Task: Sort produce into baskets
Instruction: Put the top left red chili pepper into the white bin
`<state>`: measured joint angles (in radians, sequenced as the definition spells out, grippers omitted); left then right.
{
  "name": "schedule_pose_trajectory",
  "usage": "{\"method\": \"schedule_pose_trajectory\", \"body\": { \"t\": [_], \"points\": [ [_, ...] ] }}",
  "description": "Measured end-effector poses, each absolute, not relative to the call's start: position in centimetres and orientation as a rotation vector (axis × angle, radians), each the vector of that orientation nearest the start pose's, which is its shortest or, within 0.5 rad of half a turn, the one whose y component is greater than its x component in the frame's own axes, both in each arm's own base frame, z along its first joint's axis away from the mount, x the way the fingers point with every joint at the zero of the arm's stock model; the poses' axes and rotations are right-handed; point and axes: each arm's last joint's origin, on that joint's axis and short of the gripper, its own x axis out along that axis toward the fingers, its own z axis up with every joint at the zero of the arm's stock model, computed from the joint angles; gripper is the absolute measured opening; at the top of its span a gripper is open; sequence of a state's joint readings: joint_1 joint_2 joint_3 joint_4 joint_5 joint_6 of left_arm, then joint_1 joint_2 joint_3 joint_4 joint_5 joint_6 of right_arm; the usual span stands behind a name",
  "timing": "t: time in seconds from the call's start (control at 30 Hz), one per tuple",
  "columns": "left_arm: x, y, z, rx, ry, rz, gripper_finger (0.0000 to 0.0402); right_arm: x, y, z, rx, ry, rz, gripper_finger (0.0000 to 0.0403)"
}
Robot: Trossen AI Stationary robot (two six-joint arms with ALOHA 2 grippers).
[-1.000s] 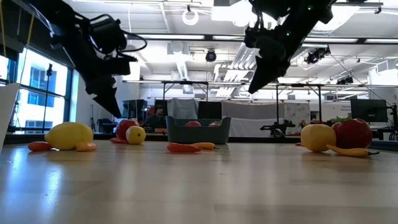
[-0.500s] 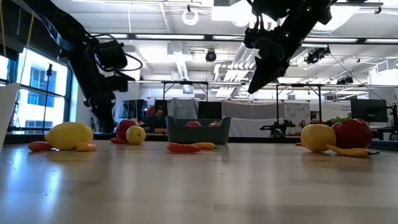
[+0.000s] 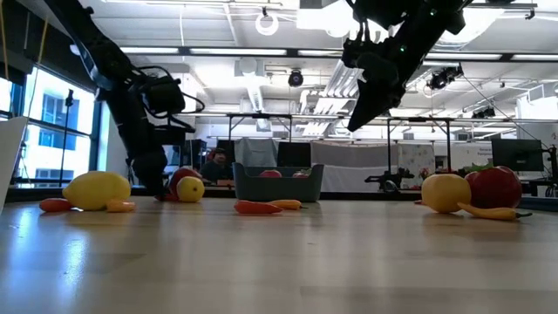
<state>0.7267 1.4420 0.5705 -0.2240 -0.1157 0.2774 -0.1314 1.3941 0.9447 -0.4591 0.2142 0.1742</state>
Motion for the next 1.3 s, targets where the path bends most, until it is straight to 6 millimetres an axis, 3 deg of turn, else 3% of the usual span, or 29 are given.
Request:
{"method": "schedule_pose_trajectory", "body": {
  "t": [0.27, 0.7, 1.03, 1.3],
  "points": [
    [17.3, 16.1, 12.3, -0.117, 1.182, 0.559, 0.0155, 27.6, -4.3, 23.5, 0.123, 0.881, -0.4, 0.0],
    [16.1, 14.7, 13.5, -0.247, 1.205, 0.533, 0.0009, 27.6, -4.3, 23.5, 0.123, 0.881, -0.4, 0.0],
    [17.1, 11.9, 17.2, -0.365, 0.999, 0.465, 0.0002, 27.6, -4.3, 23.6, 0.115, 0.879, -0.396, 0.0],
    [17.8, 7.1, 20.8, -0.408, 0.804, 0.257, 0.0001, 27.9, -4.3, 23.8, 0.077, 0.849, -0.377, 0.0]
  ]
}}
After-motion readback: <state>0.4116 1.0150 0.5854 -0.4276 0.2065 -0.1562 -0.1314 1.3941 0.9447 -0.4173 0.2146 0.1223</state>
